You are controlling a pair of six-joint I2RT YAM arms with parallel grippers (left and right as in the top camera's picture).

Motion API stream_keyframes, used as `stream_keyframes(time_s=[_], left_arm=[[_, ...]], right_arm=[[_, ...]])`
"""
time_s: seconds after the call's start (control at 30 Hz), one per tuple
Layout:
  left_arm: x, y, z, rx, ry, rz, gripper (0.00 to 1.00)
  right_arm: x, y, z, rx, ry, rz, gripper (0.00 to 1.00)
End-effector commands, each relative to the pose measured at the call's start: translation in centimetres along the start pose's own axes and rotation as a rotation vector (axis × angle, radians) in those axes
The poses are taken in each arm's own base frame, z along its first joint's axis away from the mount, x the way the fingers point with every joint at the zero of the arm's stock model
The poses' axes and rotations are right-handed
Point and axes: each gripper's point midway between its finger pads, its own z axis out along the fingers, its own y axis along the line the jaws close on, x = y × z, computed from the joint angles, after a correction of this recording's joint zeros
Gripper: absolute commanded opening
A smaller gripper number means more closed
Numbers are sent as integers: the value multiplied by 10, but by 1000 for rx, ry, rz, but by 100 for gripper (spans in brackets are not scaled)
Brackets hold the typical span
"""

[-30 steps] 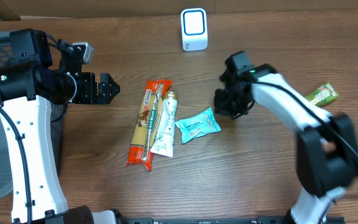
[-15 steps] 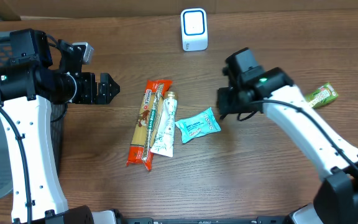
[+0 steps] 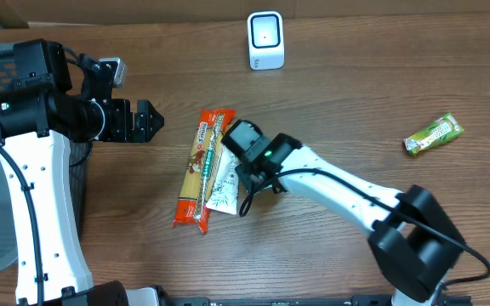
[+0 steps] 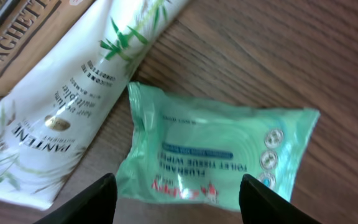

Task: Scan the item barcode

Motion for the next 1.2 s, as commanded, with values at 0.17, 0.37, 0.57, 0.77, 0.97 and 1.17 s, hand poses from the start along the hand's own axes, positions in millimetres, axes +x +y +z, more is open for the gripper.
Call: stream_keyframes(time_s=[0.17,0.37,0.57,0.77,0.97,1.17], left_arm=[[-4,-4,-2,9,-12,31,100],[-4,-3,-2,9,-12,31,100],[-4,-3,-2,9,-12,31,99],[-4,-3,-2,9,-12,31,100],[-4,-3,-2,9,-12,31,99],[-4,-3,-2,9,-12,31,99]], right_arm=[[12,24,28,56,27,-299,69],[12,29,35,73,22,-336,75],[18,13,57,166,67,-374,74],[22,8,60,192,86,-382,64],[36,-8,69,247,137,-416,58],[50,-25,79,282,203,-413,55]])
